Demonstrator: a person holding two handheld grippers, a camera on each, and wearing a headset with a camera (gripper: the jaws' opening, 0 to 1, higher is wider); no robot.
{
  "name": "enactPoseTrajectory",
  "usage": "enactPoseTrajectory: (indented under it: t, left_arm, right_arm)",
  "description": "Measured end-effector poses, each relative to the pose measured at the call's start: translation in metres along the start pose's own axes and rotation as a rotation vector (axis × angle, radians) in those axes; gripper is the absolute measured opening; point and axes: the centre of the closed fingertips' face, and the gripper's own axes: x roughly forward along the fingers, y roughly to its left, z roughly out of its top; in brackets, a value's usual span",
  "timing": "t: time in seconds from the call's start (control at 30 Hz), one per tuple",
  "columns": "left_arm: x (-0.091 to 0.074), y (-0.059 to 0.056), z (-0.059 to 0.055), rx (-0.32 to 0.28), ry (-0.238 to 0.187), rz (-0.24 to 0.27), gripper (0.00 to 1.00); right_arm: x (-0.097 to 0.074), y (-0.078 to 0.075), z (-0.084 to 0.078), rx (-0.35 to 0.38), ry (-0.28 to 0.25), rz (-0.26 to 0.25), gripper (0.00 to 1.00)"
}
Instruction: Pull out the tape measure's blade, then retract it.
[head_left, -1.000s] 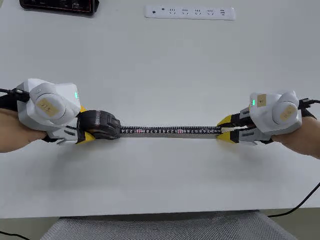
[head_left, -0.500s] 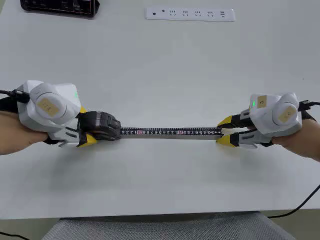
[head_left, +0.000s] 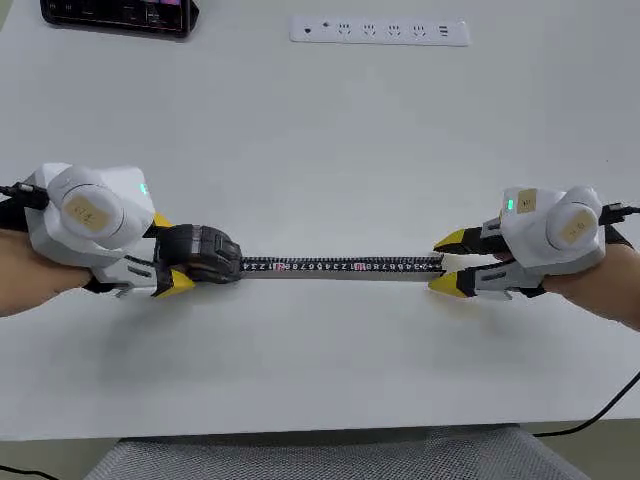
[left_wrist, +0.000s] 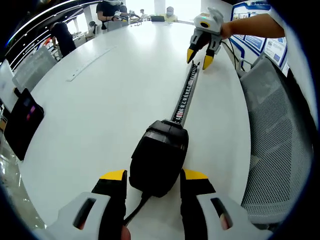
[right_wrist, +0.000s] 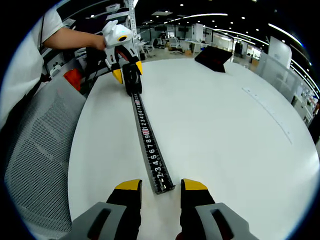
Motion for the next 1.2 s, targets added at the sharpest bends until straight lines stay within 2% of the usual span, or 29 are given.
enactPoseTrajectory:
  t: [0.3, 0.7, 0.83, 0.93, 1.2]
  left_arm:
    - [-0.008, -0.002, -0.004, -0.107, -0.058, 0.015, 0.45]
    - [-0.014, -0.003, -0.001, -0.134, -0.089, 0.038, 0.46]
    - [-0.017, -0.006, 0.0, -0.166, -0.131, 0.041, 0.49]
    - [-0.018, -0.007, -0.005, -0.188, -0.136, 0.054, 0.5]
    - [-0.026, -0.012, -0.005, -0.233, -0.205, 0.089, 0.55]
  right_arm:
    - [-0.002, 0.005, 0.005, 0.029, -0.022, -0.031, 0.35]
    - [-0.006, 0.006, 0.008, 0.049, -0.037, -0.059, 0.37]
    - [-0.006, 0.008, 0.009, 0.071, -0.048, -0.077, 0.41]
    - [-0.008, 0.01, 0.01, 0.09, -0.063, -0.093, 0.43]
    - [-0.012, 0.01, 0.014, 0.122, -0.093, -0.136, 0.48]
